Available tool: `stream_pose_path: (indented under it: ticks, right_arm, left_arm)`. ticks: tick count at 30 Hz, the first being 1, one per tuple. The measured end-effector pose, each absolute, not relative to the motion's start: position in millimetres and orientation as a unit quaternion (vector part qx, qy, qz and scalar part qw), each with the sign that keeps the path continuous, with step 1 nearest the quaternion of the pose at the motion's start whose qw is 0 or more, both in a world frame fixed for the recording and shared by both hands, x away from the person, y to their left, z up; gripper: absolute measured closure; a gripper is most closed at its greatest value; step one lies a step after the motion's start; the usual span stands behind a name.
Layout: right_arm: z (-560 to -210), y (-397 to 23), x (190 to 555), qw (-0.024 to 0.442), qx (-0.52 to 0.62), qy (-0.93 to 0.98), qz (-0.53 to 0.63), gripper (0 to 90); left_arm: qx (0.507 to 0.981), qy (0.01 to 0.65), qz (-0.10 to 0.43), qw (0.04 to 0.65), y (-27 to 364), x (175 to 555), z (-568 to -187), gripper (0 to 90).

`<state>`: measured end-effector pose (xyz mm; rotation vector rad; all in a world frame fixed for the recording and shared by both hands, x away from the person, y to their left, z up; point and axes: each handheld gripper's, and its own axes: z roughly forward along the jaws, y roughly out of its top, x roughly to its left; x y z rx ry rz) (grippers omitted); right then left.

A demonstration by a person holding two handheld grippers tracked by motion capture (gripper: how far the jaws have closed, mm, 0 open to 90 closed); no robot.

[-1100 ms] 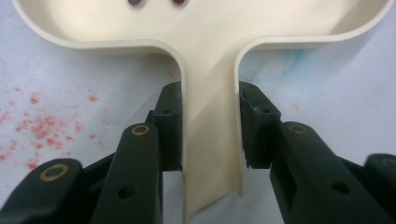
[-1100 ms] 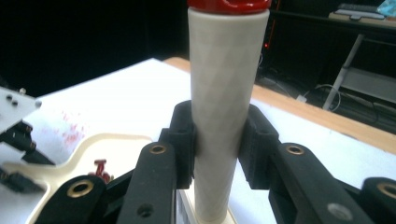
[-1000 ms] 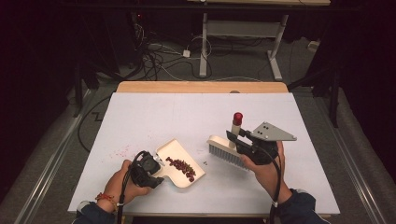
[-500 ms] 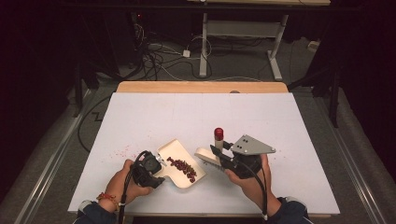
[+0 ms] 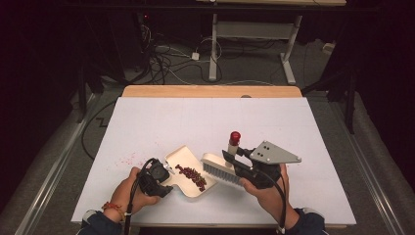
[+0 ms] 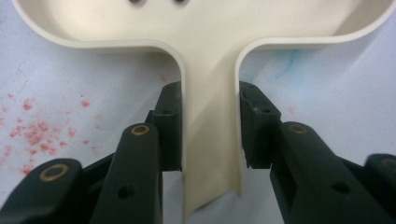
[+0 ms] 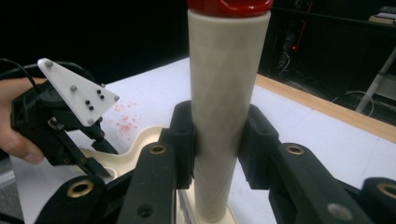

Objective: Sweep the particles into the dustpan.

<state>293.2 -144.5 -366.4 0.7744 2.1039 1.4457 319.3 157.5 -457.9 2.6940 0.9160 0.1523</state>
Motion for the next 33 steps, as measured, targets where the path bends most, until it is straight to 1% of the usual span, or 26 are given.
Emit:
stream_pose_path:
  ticks: [7,11,14,17,23,33]
  right_arm:
    - [-375,-149,305,0.234,0.284,0.771,0.520,69.8]
    - [-375,-150,306,0.235,0.283,0.771,0.520,69.8]
    - [-374,-152,307,0.239,0.283,0.769,0.520,69.8]
    - [-374,-154,308,0.240,0.286,0.770,0.517,69.7]
    - [-370,-164,312,0.242,0.293,0.766,0.519,69.8]
    - [-361,-184,318,0.257,0.316,0.749,0.523,69.8]
  left_arm:
    - [0.937,0.310,0.068,0.149,157,318,-459,63.1]
    - [0.936,0.309,0.071,0.152,158,317,-459,63.1]
    - [0.936,0.303,0.084,0.158,158,317,-459,63.1]
    - [0.933,0.302,0.109,0.162,161,315,-462,63.0]
    - [0.931,0.276,0.160,0.180,162,308,-463,63.1]
    - [0.919,0.281,0.201,0.191,170,310,-461,63.3]
